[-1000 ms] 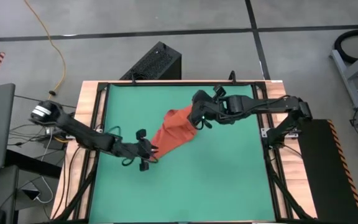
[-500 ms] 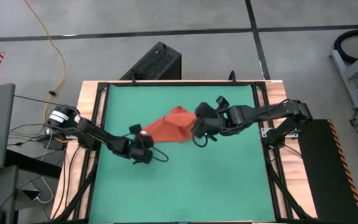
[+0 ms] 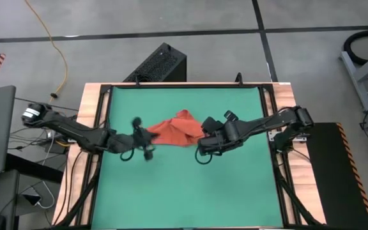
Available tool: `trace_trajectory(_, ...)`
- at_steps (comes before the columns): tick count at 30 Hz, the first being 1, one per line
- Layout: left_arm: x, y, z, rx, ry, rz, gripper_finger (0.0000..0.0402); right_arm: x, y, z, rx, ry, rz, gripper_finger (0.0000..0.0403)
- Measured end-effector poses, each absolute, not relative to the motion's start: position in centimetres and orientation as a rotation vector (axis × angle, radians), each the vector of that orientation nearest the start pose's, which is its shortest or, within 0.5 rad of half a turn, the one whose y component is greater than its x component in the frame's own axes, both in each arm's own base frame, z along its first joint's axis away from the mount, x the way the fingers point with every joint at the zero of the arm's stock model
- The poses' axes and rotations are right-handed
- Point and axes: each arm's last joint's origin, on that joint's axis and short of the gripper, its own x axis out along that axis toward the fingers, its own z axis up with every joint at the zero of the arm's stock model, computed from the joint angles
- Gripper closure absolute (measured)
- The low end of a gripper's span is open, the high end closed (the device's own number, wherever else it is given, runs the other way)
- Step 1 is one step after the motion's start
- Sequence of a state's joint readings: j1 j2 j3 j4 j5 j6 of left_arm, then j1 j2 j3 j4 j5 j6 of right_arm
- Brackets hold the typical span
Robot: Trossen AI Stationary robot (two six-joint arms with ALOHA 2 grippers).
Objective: Roll napkin
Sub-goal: Fold the orange table napkin
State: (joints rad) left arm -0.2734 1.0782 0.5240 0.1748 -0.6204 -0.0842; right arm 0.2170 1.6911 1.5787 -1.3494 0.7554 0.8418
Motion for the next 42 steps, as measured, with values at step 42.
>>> trace_trajectory(42,36.8,-3.6,10.1,0.621,0.804,0.344,0.0283,31.2,5.2,30.6,0.002,0.985,-0.895,0.0397)
